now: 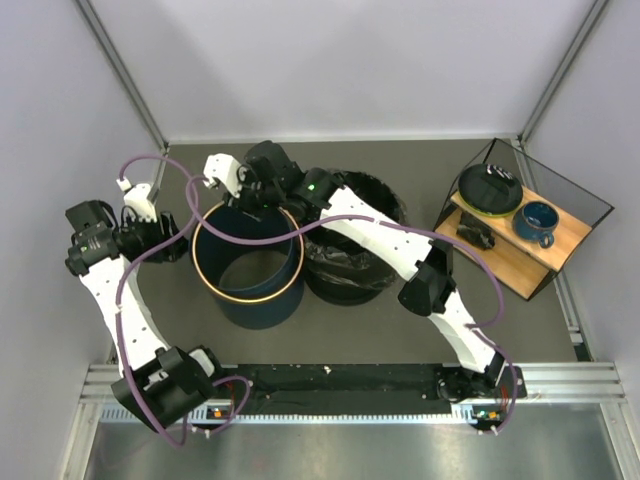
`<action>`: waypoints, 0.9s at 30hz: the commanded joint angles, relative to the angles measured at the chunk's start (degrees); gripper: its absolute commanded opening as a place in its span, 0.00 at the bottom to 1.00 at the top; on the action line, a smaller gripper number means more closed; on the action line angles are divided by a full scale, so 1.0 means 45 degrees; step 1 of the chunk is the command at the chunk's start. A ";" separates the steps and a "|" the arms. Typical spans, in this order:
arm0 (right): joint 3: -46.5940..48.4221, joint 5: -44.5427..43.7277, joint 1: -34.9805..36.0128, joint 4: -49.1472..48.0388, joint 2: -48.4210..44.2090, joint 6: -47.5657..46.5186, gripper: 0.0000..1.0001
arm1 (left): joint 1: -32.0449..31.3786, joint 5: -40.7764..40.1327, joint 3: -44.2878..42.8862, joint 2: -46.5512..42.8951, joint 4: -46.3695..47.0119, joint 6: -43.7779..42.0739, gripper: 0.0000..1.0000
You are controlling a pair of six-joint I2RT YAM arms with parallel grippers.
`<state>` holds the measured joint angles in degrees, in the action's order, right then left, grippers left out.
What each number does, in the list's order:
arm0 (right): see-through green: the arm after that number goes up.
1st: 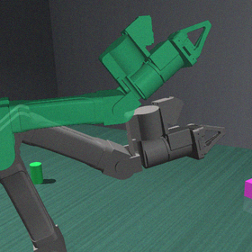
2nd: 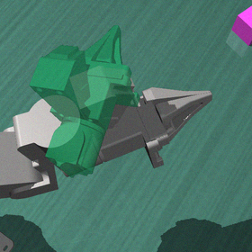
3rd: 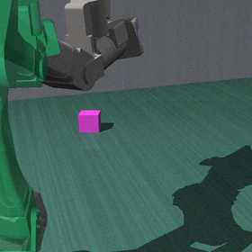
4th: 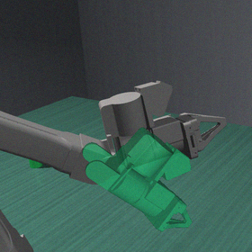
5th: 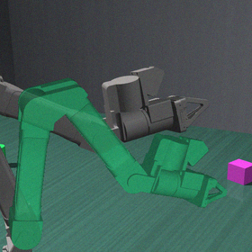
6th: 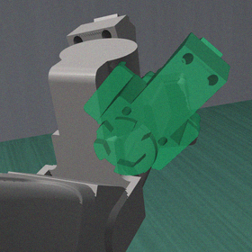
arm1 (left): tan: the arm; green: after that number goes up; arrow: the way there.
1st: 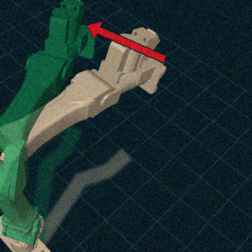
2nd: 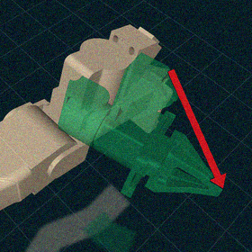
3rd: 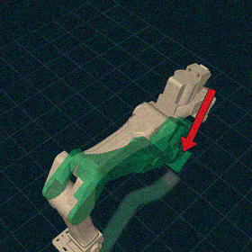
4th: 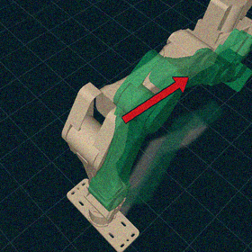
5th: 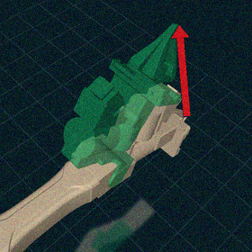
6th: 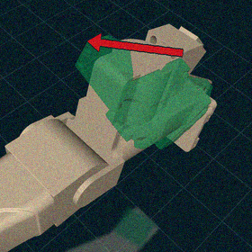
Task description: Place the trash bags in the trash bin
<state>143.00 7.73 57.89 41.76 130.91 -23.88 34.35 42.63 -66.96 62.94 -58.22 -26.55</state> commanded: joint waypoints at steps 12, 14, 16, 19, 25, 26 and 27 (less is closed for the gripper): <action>0.0587 0.0041 -0.0110 -0.2013 -0.0224 -0.0610 0.49 | 0.0023 0.0878 0.0055 -0.0060 -0.0579 -0.0546 0.57; 0.0372 0.0177 -0.0169 -0.2014 -0.0186 -0.0689 0.49 | 0.0023 0.0897 0.0094 -0.0041 -0.0559 -0.0585 0.57; -0.0019 0.0391 -0.0285 -0.1995 -0.0050 -0.0729 0.51 | 0.0023 0.0897 0.0095 0.0018 -0.0579 -0.0586 0.57; -0.0390 0.0782 -0.0403 -0.1956 0.0146 -0.0807 0.51 | 0.0023 0.0936 0.0075 0.0115 -0.0598 -0.0566 0.58; -0.0430 0.1563 -0.0559 -0.1487 0.0576 -0.1021 0.52 | 0.0023 0.0859 0.0094 0.0116 -0.0871 -0.0917 0.58; -0.0449 0.1758 -0.0559 -0.1390 0.0596 -0.1022 0.52 | 0.0023 0.0878 0.0095 0.0096 -0.0891 -0.0937 0.58; -0.0488 0.1856 -0.0559 -0.1176 0.0635 -0.1041 0.52 | 0.0043 0.0858 0.0095 0.0115 -0.0891 -0.0995 0.58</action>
<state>141.29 12.23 55.77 35.31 132.51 -27.46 34.41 43.07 -66.94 63.64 -60.10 -29.39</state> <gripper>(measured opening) 0.522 0.582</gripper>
